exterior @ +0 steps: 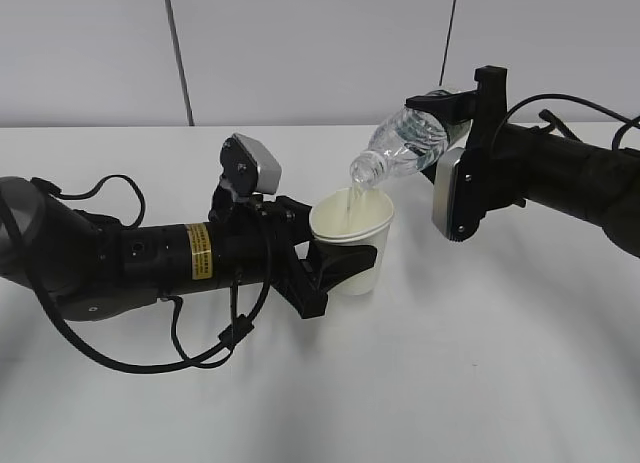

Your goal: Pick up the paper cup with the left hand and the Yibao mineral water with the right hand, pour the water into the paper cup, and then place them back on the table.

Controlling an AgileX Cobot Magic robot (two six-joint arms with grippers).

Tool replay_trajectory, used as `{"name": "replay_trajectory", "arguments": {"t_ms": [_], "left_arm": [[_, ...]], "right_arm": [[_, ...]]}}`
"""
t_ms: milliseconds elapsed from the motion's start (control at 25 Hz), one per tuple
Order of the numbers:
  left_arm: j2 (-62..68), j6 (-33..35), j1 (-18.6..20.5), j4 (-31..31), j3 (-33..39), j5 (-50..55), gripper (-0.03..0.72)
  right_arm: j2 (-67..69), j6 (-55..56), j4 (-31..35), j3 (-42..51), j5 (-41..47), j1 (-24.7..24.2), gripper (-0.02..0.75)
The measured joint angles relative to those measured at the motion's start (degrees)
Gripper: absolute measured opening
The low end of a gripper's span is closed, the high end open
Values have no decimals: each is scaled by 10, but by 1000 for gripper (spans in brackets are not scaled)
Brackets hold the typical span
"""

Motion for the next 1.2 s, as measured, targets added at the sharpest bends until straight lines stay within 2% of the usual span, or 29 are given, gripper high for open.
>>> {"name": "replay_trajectory", "arguments": {"t_ms": [1200], "left_arm": [[0,0,0,4,0,4,416]], "right_arm": [[0,-4,3,0,0,0,475]]}}
